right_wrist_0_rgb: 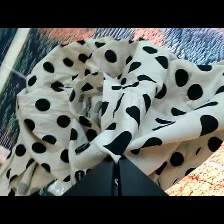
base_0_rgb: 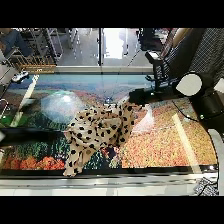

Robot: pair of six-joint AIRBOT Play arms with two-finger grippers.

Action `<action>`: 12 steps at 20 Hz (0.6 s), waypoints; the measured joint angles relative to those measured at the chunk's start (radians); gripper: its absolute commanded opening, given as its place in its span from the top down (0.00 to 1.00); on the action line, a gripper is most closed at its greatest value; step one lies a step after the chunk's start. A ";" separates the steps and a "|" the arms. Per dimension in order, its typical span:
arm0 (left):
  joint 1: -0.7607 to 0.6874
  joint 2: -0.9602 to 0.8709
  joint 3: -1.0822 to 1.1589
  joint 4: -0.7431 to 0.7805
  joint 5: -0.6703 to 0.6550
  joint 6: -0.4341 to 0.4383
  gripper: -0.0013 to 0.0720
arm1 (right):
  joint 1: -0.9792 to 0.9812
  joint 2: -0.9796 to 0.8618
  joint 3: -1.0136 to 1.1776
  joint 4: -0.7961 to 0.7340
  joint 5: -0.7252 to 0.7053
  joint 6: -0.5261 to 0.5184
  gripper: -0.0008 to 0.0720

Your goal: Fold the clothes and pants, and hang the long-sleeved shirts on hangers.

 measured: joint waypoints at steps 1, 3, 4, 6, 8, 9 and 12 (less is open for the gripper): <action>0.119 0.019 0.006 0.114 0.015 -0.022 0.02 | 0.003 0.002 -0.011 0.009 0.001 -0.014 0.97; 0.376 0.002 0.043 0.246 0.056 -0.041 0.02 | 0.017 0.004 -0.031 0.023 -0.001 -0.038 0.97; 0.497 -0.040 0.080 0.259 0.079 -0.039 0.02 | 0.027 0.005 -0.038 0.027 -0.005 -0.048 0.97; 0.669 -0.173 0.188 0.215 0.090 -0.001 0.03 | 0.052 0.005 -0.051 0.027 -0.017 -0.072 0.97; 0.757 -0.344 0.328 0.176 0.046 0.060 0.27 | 0.072 0.003 -0.061 0.027 -0.045 -0.088 0.97; 0.779 -0.437 0.399 0.162 0.018 0.089 0.28 | 0.078 0.000 -0.064 0.029 -0.067 -0.090 0.97; 0.776 -0.671 0.566 0.127 -0.032 0.168 0.29 | 0.090 -0.012 -0.070 0.031 -0.111 -0.087 0.97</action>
